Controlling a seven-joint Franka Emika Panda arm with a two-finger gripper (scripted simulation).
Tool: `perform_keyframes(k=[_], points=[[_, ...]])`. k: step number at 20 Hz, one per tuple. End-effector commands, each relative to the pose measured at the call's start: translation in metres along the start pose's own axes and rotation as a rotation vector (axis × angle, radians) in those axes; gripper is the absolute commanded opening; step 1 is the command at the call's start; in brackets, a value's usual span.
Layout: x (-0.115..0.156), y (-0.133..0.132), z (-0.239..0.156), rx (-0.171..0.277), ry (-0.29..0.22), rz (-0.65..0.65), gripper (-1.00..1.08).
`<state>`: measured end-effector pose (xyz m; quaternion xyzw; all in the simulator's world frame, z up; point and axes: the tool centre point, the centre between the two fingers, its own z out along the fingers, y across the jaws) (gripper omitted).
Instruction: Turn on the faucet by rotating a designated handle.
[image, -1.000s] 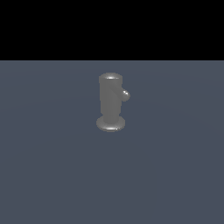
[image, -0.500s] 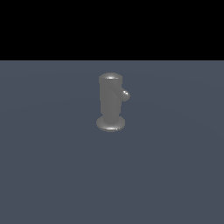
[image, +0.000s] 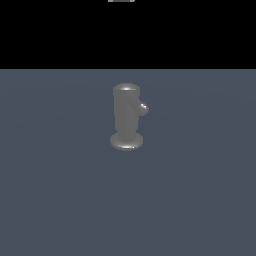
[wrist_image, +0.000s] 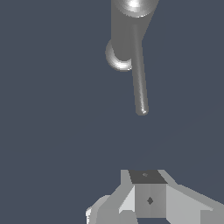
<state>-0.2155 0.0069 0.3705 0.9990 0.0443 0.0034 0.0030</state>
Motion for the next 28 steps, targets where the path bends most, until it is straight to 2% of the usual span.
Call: perform_keyframes(k=[1,15,21,28], points=[[0.007,-0.001,0.021,0.001,0.000,-0.009,-1.00],[0.043,-0.008,0.120,0.005,-0.005,-0.053,-1.00],[0.052,-0.010,0.142,0.006,-0.006,-0.063,-1.00],[0.056,-0.011,0.150,0.006,-0.006,-0.067,-1.00]])
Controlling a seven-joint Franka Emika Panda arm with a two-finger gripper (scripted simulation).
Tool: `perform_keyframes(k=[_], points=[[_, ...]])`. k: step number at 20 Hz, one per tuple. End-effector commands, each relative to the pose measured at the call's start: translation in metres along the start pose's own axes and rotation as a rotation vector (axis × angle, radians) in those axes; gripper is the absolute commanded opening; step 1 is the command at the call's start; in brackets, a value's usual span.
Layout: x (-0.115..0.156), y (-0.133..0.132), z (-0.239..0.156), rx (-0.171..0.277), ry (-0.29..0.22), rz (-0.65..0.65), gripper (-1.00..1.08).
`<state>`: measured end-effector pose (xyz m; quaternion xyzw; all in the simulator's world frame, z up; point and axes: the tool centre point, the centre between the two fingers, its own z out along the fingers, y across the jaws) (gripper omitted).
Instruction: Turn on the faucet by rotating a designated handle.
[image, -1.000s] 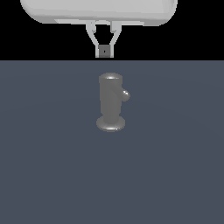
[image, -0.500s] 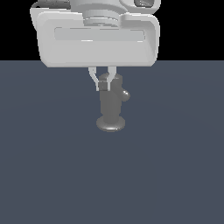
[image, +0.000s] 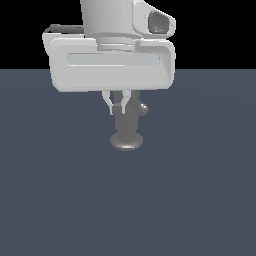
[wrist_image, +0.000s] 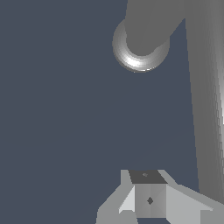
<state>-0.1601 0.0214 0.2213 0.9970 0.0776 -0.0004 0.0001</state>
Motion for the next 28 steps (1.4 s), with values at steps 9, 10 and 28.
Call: perform_keyframes(k=[9,10,28], points=[[0.005,0.025,0.001,0.000,0.001,-0.001,-1.00],[0.006,0.030,0.001,0.000,0.001,-0.001,-1.00],[0.020,0.115,0.001,0.000,0.000,-0.001,-1.00]])
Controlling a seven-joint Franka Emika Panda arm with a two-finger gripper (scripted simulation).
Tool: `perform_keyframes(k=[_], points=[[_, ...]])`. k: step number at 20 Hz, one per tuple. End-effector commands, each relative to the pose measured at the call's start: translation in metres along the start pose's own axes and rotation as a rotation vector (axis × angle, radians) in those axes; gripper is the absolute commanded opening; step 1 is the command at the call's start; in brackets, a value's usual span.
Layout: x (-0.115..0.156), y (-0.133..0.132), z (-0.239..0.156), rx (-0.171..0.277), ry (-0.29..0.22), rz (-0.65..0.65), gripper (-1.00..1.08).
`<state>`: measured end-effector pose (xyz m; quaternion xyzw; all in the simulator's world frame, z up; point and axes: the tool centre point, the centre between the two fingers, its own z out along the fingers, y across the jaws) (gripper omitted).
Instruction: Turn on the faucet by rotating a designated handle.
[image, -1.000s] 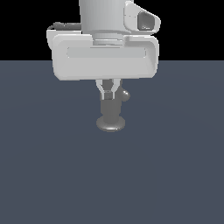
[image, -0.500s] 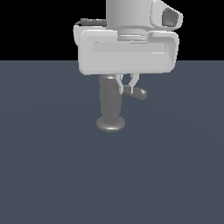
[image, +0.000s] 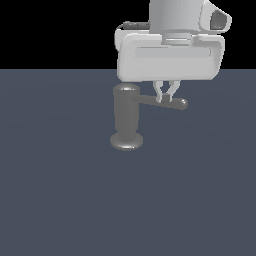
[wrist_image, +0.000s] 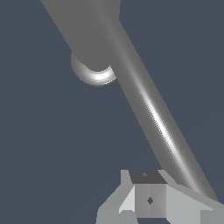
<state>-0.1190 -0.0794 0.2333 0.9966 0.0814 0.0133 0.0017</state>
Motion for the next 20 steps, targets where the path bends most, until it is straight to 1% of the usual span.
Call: perform_keyframes(k=[1,11,12,13,20], points=[[-0.004,0.014,0.013,0.005,-0.027,0.007,-1.00],[0.003,0.057,0.013,0.005,-0.027,0.007,-1.00],[0.003,0.057,0.013,0.005,-0.027,0.007,-1.00],[0.017,0.039,0.000,-0.003,0.004,-0.031,-1.00],[0.034,0.054,0.002,-0.002,0.000,-0.026,-1.00]])
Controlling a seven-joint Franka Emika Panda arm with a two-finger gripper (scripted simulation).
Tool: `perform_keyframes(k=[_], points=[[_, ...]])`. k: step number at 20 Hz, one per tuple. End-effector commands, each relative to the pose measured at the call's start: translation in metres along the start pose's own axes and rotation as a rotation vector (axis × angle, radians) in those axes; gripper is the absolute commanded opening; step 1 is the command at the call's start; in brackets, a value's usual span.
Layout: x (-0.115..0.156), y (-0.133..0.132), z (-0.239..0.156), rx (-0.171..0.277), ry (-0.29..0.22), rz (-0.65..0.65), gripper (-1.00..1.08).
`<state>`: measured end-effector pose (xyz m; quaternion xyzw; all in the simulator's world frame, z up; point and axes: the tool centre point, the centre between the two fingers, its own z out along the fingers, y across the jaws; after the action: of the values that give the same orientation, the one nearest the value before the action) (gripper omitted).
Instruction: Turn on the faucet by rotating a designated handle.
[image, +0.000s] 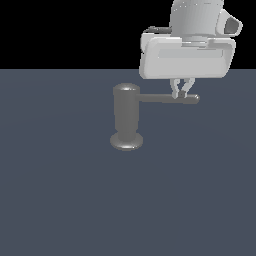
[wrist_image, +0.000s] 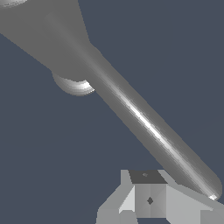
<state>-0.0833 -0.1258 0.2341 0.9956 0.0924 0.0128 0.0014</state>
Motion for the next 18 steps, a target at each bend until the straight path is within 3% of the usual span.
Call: perform_keyframes(k=[1,18], points=[[0.009,0.005,0.002,-0.002,0.000,-0.003,-1.00],[0.048,0.043,0.007,0.000,-0.009,0.009,-1.00]])
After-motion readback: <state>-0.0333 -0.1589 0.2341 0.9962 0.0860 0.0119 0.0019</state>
